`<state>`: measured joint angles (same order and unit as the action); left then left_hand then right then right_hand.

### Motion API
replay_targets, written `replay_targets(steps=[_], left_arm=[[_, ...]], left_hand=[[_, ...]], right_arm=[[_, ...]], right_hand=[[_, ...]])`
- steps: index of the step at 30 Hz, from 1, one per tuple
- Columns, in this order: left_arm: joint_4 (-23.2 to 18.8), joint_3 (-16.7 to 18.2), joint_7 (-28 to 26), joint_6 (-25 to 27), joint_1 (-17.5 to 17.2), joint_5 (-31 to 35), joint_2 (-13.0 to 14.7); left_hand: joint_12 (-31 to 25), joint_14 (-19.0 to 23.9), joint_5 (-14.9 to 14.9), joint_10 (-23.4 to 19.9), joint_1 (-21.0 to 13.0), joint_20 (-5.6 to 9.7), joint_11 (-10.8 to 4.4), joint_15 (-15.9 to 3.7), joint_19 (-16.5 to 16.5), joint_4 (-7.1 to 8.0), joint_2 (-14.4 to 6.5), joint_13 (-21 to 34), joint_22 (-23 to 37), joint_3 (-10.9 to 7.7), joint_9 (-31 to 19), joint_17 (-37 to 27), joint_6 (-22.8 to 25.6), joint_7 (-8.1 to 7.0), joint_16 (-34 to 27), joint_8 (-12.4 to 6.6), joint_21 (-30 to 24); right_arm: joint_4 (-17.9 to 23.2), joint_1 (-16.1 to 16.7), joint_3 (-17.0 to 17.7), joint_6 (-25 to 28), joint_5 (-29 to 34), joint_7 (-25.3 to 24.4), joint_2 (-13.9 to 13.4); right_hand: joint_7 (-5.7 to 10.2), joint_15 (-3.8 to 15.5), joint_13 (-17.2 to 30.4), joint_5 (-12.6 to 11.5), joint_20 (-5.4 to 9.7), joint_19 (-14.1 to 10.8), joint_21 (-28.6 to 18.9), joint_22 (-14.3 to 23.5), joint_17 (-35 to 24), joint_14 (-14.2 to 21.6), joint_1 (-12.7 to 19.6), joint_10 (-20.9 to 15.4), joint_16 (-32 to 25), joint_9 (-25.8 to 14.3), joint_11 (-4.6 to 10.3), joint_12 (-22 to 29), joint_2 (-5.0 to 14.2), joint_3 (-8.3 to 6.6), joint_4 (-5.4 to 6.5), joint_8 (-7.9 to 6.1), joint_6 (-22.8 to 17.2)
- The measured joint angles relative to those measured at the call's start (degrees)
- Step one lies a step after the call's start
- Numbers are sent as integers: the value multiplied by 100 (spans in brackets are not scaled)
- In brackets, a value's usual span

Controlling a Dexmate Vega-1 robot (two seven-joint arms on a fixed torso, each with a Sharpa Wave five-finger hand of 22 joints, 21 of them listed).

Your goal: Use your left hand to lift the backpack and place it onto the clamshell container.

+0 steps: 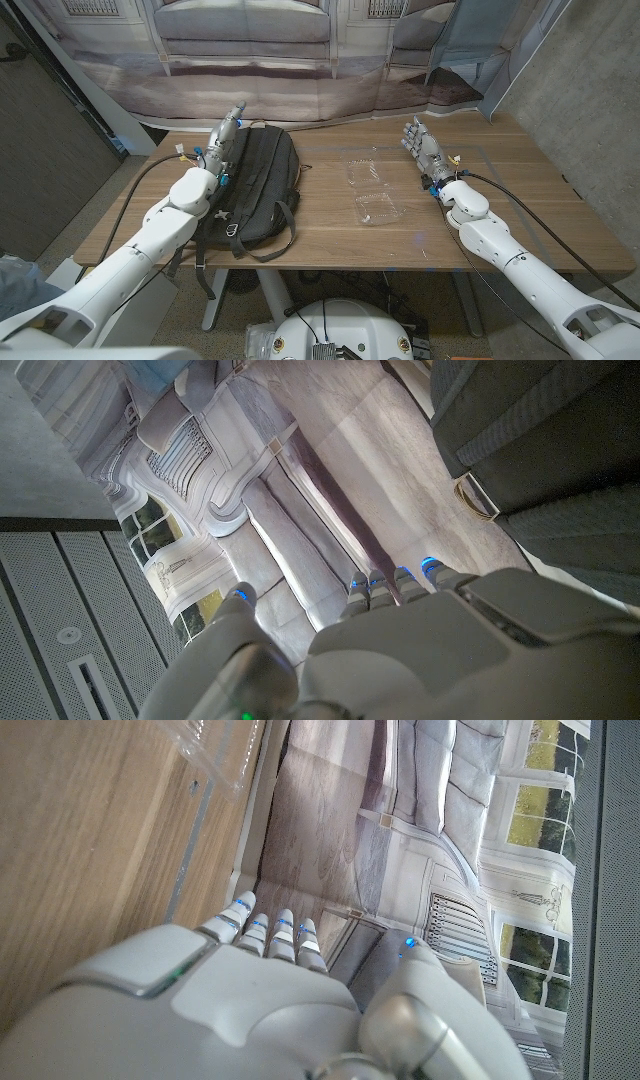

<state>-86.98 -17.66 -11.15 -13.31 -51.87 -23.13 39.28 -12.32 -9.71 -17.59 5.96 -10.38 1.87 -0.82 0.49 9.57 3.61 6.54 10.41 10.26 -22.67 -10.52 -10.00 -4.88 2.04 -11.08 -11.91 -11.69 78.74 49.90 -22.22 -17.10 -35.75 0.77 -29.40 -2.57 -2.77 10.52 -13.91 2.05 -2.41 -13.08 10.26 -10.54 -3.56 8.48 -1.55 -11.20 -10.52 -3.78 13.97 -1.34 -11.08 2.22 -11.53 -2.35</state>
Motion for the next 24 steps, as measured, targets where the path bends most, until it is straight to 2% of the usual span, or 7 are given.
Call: replay_targets(steps=[14, 24], left_arm=[[-82, -76, -272, 280, 117, 411, 98], [-79, -179, -447, 497, 288, 758, 139]], left_hand=[[0, 32, -21, -40, -67, 0, -1, -31, 0, -17, -8, 0, 0, 17, 0, 0, 31, -31, 0, 0, 0], [0, 83, -43, -60, -90, 0, -22, -42, 0, -23, -30, 0, -1, 24, 0, 0, 61, -61, 0, 0, 0]], right_arm=[[-43, -52, -7, 23, -9, 29, 3], [-13, -38, -1, 37, 0, -11, -14]], right_hand=[[0, 31, 0, 0, 0, 0, 0, 0, 1, 30, 0, 0, 0, 0, 0, 0, 0, 24, -24, 0, 0], [0, 31, 0, 0, 0, 1, 0, 0, 1, 30, 0, 23, 0, 0, -85, -45, 0, 24, -24, 0, 0]])
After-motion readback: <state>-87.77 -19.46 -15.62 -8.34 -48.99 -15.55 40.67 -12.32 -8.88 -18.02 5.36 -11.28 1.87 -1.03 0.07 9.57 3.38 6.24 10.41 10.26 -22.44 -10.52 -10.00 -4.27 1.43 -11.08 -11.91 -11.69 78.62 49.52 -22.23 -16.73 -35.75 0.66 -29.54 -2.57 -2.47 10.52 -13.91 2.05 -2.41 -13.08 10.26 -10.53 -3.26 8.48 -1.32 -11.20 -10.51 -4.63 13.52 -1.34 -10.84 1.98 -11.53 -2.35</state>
